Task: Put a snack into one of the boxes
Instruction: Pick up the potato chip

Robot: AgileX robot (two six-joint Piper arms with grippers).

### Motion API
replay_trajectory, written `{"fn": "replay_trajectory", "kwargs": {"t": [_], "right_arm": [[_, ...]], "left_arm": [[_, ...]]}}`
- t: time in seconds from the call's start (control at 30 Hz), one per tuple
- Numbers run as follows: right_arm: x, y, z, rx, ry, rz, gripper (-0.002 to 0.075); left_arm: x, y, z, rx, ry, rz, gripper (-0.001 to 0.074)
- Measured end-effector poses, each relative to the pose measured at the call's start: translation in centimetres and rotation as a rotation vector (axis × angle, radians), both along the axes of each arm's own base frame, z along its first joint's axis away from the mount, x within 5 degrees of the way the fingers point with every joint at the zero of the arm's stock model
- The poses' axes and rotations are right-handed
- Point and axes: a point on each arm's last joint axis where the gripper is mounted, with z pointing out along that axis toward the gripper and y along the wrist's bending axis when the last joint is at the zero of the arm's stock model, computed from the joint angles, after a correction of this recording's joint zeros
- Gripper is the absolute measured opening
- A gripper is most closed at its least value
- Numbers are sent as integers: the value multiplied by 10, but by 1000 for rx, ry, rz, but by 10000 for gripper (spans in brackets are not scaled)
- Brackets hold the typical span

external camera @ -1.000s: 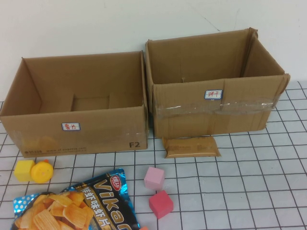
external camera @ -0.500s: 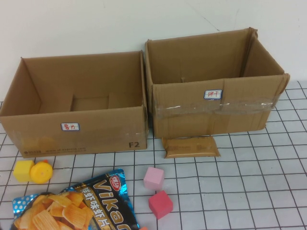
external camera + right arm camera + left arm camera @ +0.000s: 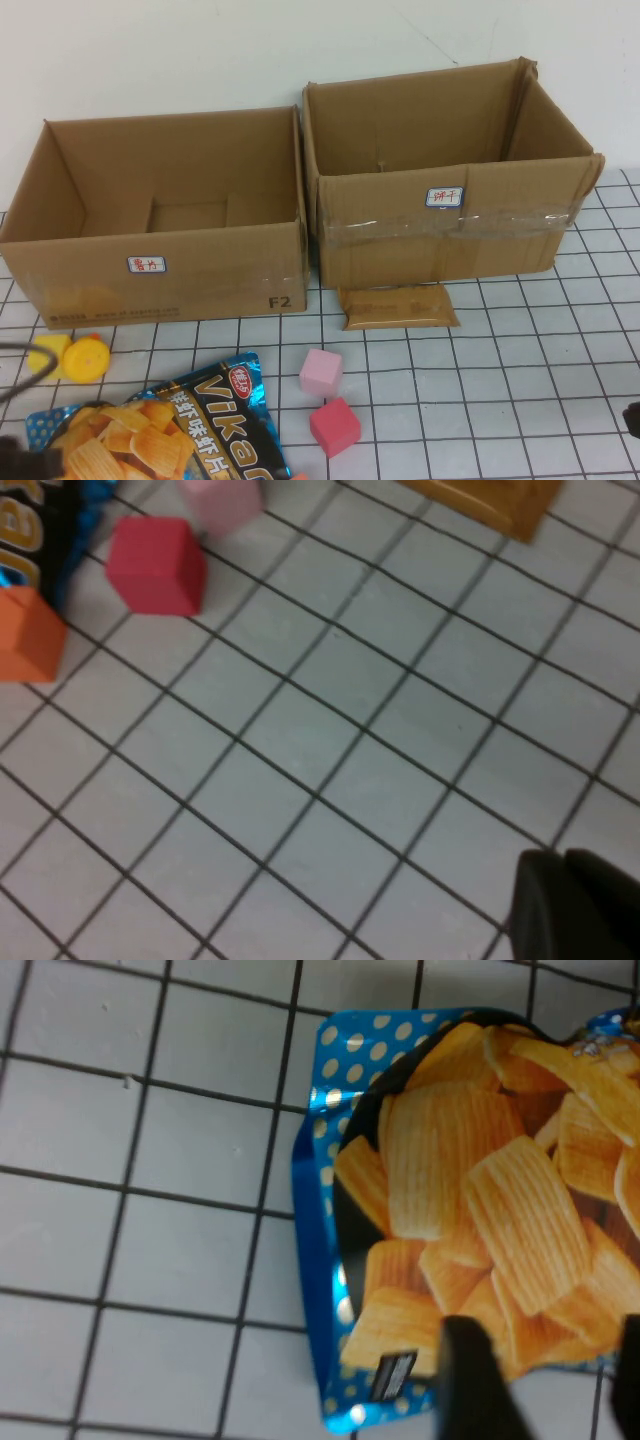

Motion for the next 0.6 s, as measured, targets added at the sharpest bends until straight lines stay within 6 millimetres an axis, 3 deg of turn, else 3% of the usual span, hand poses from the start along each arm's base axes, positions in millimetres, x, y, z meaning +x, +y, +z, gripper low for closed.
{"fn": "replay_trajectory", "kwargs": {"t": [0.13, 0.2, 0.37, 0.6], "right_arm": [[0, 3, 2, 20, -23, 35, -1], [0, 4, 3, 34, -26, 31, -1], [1, 5, 4, 51, -41, 46, -1], [0, 6, 5, 53, -46, 55, -1]], "left_arm": [[19, -1, -12, -41, 19, 38, 438], [28, 0, -19, -46, 23, 55, 491], [50, 3, -31, -54, 93, 83, 504], [78, 23, -42, -59, 164, 155, 505]]}}
